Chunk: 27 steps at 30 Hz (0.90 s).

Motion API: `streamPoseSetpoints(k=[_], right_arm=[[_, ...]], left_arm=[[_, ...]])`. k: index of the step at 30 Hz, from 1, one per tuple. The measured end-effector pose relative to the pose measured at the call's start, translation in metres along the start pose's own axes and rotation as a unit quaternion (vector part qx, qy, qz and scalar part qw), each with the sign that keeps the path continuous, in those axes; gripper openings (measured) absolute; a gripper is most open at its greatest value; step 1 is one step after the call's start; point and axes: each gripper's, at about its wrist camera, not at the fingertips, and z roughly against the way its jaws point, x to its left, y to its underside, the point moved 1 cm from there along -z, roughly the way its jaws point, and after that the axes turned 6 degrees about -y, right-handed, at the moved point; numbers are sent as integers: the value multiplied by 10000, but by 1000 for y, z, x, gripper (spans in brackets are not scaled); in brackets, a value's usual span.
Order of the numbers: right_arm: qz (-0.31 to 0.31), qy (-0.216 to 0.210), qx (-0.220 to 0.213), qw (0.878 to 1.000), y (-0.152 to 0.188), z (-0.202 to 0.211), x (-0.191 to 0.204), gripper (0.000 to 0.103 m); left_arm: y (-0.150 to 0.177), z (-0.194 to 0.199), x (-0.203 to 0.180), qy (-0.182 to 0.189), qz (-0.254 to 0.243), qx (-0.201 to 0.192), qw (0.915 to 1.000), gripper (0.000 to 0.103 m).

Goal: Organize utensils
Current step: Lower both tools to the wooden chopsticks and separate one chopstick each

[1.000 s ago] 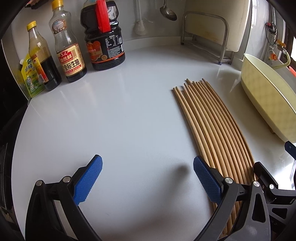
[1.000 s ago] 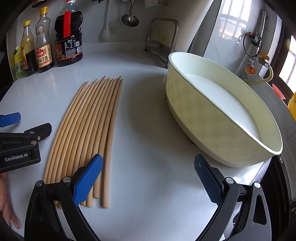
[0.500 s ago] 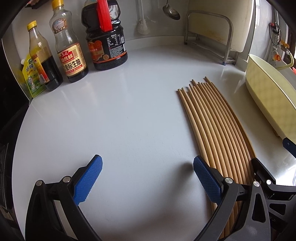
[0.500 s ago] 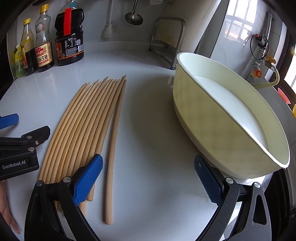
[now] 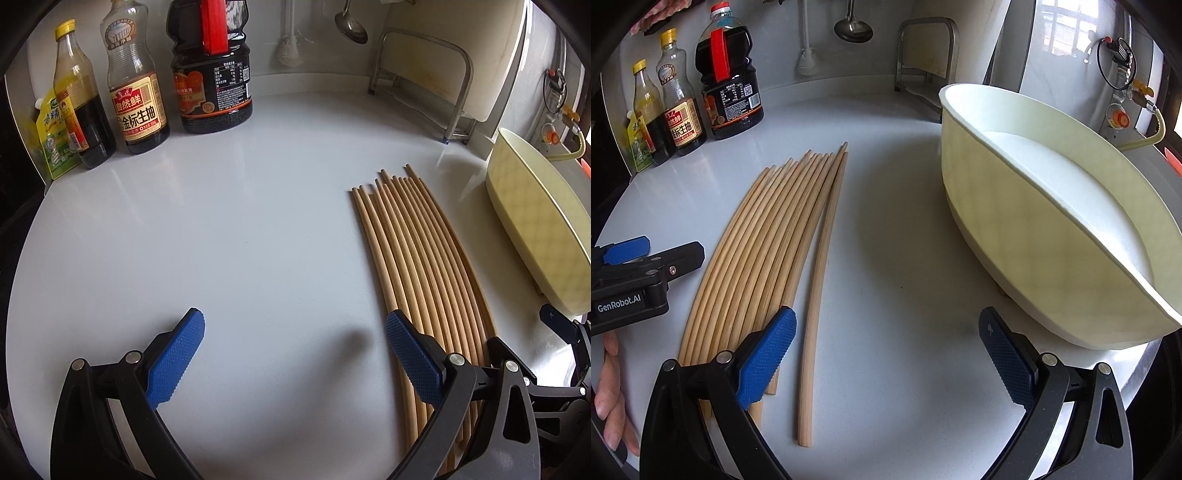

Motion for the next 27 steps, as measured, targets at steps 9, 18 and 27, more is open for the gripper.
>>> streamPoseSetpoints(k=[9,18,27], right_arm=[[-52,-63,18,10000,1,0,-3,95],[-53,-48,6,10000,0,0,-2,95],[-5,30,-27,10000,-1,1,0,95]], left_arm=[[2,0,-7,114,-160,62,9998,97],[5,0,-7,237,-169,186,9994,97],[3,-2,-7,-384,-424,43,9984,98]])
